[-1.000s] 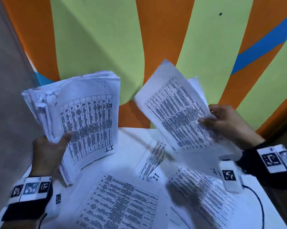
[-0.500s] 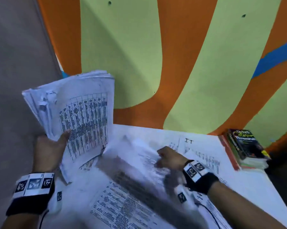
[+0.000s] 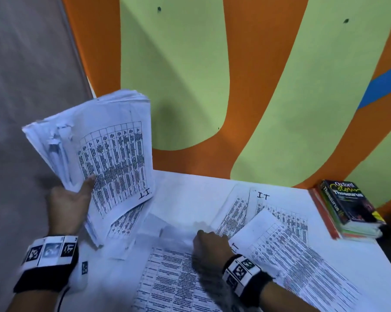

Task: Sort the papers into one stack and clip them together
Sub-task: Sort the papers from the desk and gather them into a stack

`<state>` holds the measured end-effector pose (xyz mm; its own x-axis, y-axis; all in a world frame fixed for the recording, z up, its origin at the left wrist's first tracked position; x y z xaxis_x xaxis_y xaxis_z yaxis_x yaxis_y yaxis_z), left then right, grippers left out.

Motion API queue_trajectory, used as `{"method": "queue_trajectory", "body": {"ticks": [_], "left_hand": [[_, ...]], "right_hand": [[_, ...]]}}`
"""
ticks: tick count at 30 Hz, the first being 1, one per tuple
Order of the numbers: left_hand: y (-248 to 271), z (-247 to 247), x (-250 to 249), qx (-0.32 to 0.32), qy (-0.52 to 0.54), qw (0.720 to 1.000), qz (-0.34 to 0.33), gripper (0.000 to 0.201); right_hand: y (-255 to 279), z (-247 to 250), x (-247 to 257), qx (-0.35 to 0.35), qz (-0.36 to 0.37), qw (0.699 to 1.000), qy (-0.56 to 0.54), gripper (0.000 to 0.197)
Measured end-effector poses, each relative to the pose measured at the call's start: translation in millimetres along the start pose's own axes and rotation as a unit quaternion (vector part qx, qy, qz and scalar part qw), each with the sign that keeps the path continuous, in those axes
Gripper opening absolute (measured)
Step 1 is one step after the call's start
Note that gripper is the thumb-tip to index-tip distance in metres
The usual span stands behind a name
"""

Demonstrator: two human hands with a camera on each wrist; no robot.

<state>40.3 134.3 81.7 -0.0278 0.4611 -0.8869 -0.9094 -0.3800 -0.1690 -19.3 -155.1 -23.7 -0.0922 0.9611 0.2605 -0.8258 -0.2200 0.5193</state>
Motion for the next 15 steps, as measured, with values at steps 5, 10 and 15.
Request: {"method": "queue_trajectory", "body": {"ticks": [5, 10, 15], "left_hand": [[-3.9, -5.4, -5.6, 0.019, 0.039, 0.999, -0.024, 0.04], [-8.2, -13.2, -18.2, 0.035, 0.074, 0.996, -0.032, 0.027], [1.7, -44.9, -43.0, 0.111, 0.112, 0.986, -0.061, 0.028]], "right_hand": [[17.2, 31.2, -23.3, -0.059, 0.077, 0.989, -0.111, 0.006], [55.6, 104.6, -65.1, -0.121, 0.149, 0.928, -0.318, 0.017], [65.5, 148.2, -92.8, -0.181, 0.2, 0.801, -0.534, 0.016]]}}
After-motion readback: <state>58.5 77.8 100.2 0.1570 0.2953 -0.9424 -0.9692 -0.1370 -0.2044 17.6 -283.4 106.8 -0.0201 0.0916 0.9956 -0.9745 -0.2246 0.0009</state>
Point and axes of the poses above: each hand's wrist, its own y-axis away from the middle knuckle, its own z-axis out of the back of the hand, x = y × z, the point moved 1 cm from there along -y, towards the middle knuckle, and after that the axes turned 12 degrees about x, right-handed, at the moved point
